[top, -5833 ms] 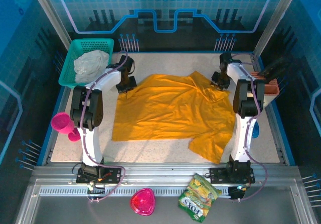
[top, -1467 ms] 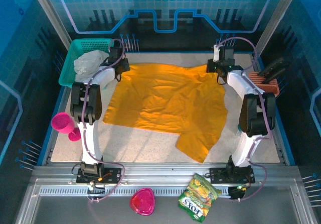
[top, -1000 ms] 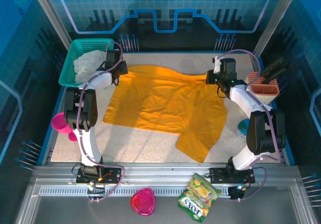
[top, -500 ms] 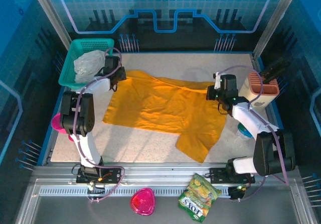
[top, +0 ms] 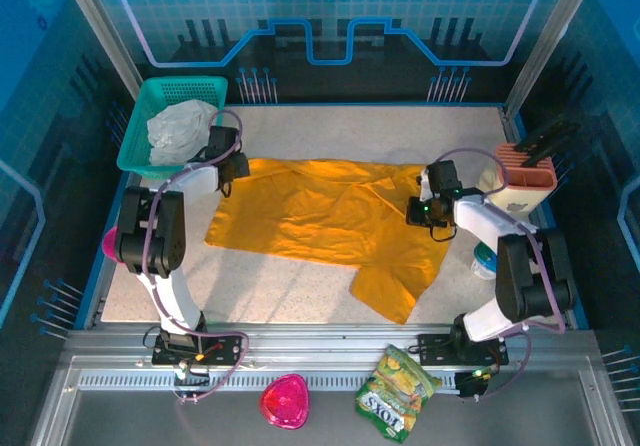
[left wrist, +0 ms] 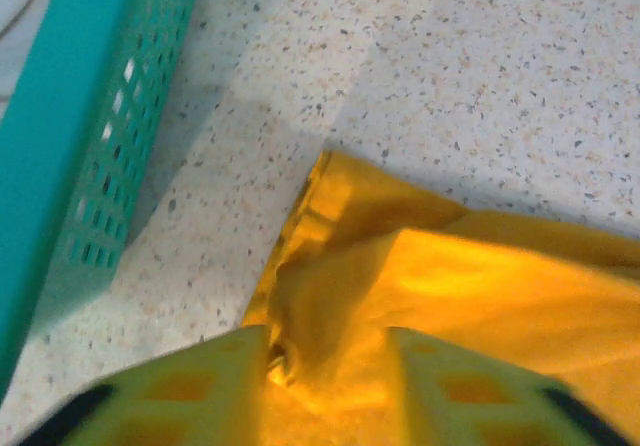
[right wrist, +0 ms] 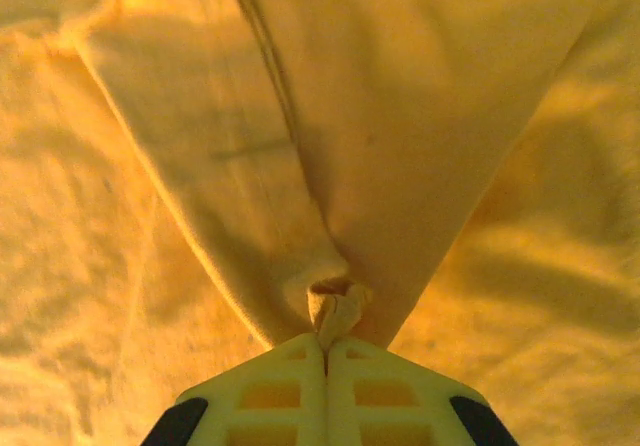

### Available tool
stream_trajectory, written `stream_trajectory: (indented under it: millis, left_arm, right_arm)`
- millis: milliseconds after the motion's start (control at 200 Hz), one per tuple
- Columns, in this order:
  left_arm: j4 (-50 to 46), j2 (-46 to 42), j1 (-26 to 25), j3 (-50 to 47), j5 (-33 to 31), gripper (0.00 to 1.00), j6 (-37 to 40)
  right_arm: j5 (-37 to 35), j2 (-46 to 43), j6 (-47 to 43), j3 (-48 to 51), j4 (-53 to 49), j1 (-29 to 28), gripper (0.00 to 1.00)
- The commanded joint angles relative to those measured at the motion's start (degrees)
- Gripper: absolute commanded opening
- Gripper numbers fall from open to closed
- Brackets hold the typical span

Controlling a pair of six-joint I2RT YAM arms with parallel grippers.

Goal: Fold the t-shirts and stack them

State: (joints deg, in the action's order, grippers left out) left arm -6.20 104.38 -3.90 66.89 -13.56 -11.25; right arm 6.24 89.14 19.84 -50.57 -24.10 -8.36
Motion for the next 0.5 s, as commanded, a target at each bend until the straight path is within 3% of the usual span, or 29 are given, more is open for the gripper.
stream_trajectory:
  millis: [0, 95, 210, 495]
  left_arm:
    - [0.75, -6.04, 0.39, -1.28, 1.37, 0.52, 1.32]
    - [0.57, -9.19, 0.30, -1.68, 2.12, 0.63, 2.40]
    - [0.35, -13.32, 0.30, -1.90, 2.63, 0.69, 3.20]
    - [-3.09, -21.12, 0.30, -0.44, 5.21, 0.70, 1.31]
  right_arm:
    - [8.69, 3.89, -0.70, -4.16, -10.16, -0.76, 0.24]
    - [8.60, 3.62, -1.26, -6.35, -11.39, -0.75, 0.38]
    - [6.22, 2.24, -2.05, -11.15, -12.66, -0.69, 0.46]
    - [4.86, 13.63, -7.47, -24.88, -10.66, -1.08, 0.45]
